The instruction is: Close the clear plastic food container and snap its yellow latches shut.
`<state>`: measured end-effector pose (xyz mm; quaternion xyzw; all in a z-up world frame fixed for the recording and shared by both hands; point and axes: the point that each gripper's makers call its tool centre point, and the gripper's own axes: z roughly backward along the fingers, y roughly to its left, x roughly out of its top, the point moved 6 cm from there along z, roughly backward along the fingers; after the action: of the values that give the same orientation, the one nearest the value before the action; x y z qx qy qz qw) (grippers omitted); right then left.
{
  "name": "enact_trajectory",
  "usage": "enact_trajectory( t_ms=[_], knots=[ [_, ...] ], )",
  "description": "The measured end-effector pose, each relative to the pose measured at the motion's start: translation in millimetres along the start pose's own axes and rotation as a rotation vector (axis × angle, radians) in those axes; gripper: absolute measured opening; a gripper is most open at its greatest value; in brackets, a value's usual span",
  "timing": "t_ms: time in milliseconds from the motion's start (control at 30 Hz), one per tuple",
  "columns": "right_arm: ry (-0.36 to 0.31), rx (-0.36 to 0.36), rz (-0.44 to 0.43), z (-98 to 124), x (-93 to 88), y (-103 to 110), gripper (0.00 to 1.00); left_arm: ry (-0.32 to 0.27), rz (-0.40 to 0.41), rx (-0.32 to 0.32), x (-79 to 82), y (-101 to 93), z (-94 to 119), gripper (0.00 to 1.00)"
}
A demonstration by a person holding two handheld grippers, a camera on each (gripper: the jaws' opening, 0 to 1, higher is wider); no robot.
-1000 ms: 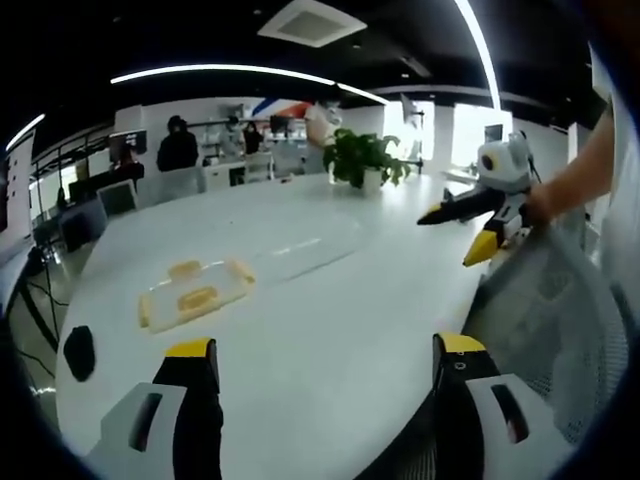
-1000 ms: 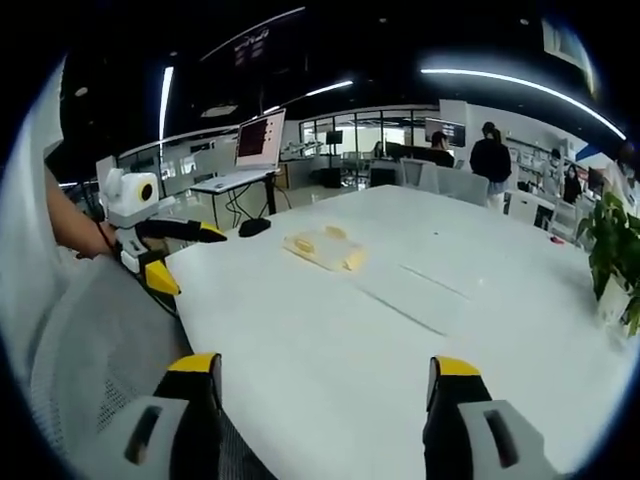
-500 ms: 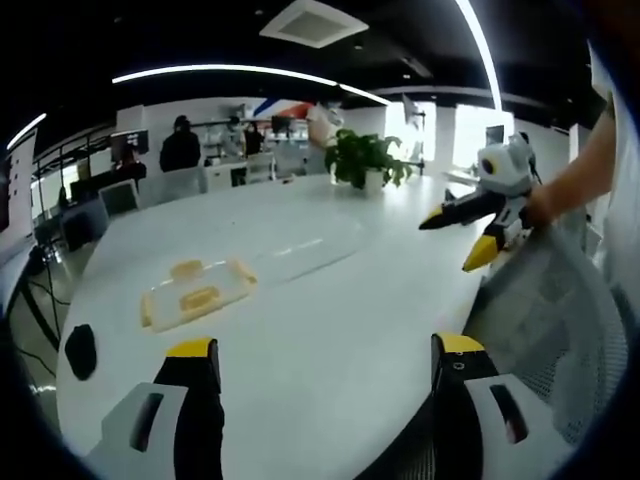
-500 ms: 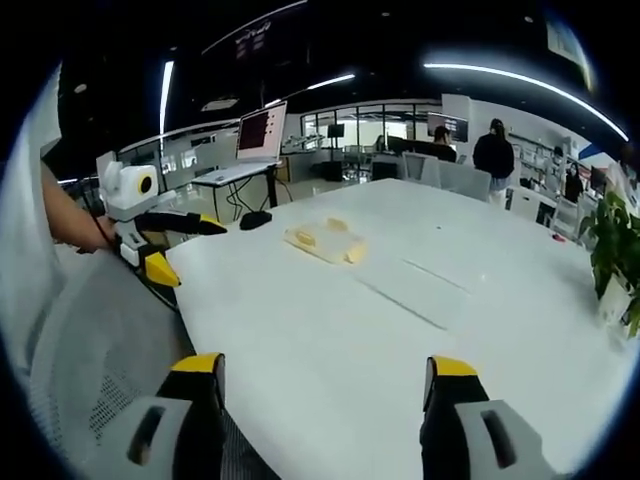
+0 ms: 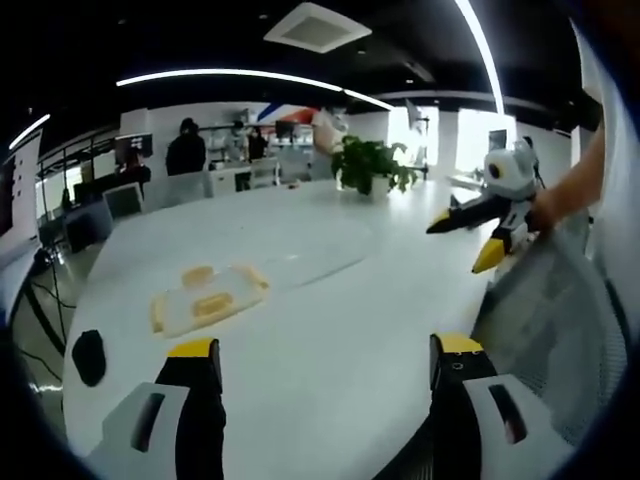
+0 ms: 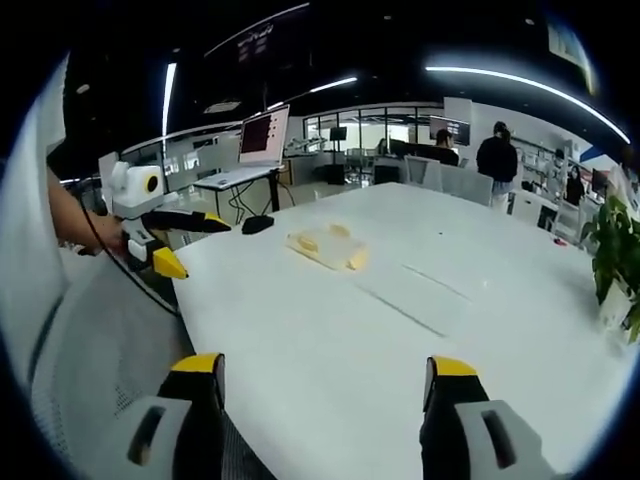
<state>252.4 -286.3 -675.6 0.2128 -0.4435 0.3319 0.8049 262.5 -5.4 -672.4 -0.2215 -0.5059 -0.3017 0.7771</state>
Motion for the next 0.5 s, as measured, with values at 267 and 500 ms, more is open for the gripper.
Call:
enact_trajectory(
  t_ms=[267,500],
  knots=[
    [0.007,0.009,0.012,-9.9,6.6,-3.6,0.77,0.012,-0.012,0.025,2.1,13.8,-1.3,0.84],
    [0.007,0.037,0.021,-24.3,12.8,-4.0,0.77,0.024,-0.022,0.023,3.5,19.2,-6.6,0.84]
  ],
)
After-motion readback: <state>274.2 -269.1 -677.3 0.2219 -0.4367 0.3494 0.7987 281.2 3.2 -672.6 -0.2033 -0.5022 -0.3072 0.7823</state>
